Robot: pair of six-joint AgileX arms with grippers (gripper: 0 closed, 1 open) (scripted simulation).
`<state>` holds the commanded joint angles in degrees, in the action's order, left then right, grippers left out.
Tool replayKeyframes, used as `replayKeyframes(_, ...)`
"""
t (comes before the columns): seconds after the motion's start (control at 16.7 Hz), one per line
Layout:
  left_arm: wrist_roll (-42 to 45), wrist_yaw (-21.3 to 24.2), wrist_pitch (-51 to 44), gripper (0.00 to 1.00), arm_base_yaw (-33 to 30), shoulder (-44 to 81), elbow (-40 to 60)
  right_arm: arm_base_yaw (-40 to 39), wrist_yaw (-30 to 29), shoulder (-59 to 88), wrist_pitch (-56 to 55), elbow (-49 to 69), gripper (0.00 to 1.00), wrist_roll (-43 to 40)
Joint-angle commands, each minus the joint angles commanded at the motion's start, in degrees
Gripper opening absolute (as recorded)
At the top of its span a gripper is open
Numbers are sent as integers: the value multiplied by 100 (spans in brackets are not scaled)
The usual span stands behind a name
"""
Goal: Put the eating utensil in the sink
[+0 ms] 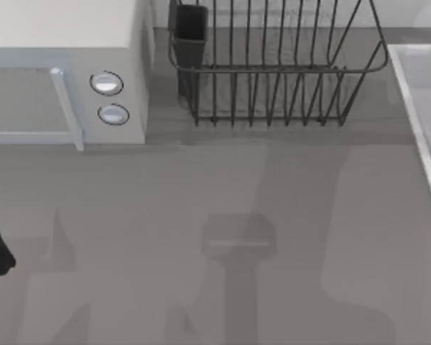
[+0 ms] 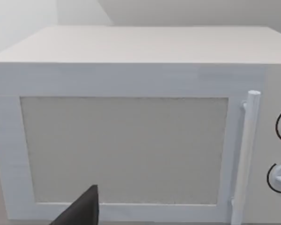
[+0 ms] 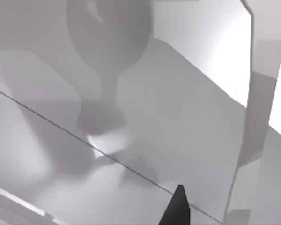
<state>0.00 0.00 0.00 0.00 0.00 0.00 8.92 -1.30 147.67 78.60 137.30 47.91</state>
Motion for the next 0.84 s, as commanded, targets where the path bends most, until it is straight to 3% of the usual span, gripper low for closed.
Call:
replayKeyframes(0.48,0,0,0,100,0,0,0,0,0,0,0,0,98,0)
replayKeyframes(0.84,0,0,0,100,0,0,0,0,0,0,0,0,100,0)
